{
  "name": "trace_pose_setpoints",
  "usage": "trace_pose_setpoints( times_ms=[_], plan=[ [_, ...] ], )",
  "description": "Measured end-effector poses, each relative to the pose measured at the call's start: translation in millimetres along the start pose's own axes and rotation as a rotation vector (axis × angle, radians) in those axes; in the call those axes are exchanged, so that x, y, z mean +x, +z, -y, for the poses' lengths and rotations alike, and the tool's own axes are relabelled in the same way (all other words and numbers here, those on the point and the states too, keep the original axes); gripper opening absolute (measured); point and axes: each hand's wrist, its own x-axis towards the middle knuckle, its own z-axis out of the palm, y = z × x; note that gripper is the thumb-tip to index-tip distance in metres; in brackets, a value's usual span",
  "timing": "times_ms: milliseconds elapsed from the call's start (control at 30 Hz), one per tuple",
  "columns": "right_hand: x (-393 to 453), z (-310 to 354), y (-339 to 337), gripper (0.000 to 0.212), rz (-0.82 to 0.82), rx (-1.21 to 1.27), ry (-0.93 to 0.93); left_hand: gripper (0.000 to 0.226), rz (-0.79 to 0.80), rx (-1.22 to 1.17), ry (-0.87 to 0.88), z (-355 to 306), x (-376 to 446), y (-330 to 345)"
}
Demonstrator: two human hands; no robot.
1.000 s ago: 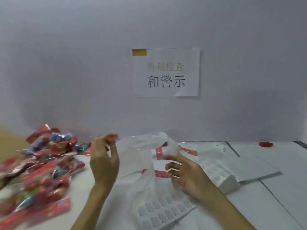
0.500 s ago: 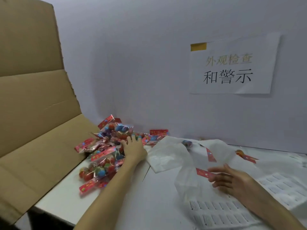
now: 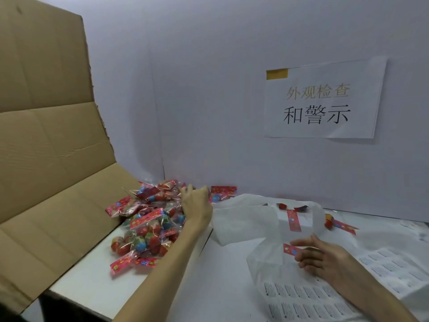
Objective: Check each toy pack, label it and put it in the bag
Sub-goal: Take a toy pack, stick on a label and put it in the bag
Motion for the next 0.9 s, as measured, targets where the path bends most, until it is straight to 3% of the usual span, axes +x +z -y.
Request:
trace_pose_setpoints(
  times_ms=[100, 200, 267, 367, 467, 633, 767, 900],
  plan=[
    [0.6, 0.0, -0.9, 0.049, 0.005, 0.016, -0.004, 0.028, 0.117, 0.124, 0.064, -12.7, 5.5, -3.2],
    [0.9, -0.8, -2.4, 0.048, 0.008, 0.018, -0.005, 0.05, 0.365, 0.416, -0.021, -11.3, 4.0, -1.1],
    [2.0, -1.5, -3.4, 0.048, 0.006, 0.017, -0.003, 0.061, 0.459, 0.488, -0.049, -1.6, 1.0, 5.0],
    [3.5, -2.2, -3.6, 0.048, 0.004, 0.014, -0.001, 0.065, 0.344, 0.449, -0.001, 10.8, -2.9, 11.3],
    [3.4, -2.7, -3.5, 0.048, 0.002, 0.016, -0.005, 0.054, 0.22, 0.374, 0.014, 14.4, -4.8, 14.1],
    [1.7, -1.0, -0.4, 0.046, -0.006, 0.015, -0.019, 0.05, 0.162, 0.302, 0.016, 10.0, -1.5, 7.4],
    [-0.5, 0.2, 0.5, 0.05, -0.007, -0.001, -0.033, 0.025, 0.083, 0.157, -0.013, 5.5, 4.7, 1.4],
    [-1.7, -2.3, -0.3, 0.049, 0.046, -0.077, -0.074, 0.014, -0.173, -0.146, 0.055, -5.1, 1.9, -15.7]
  ],
)
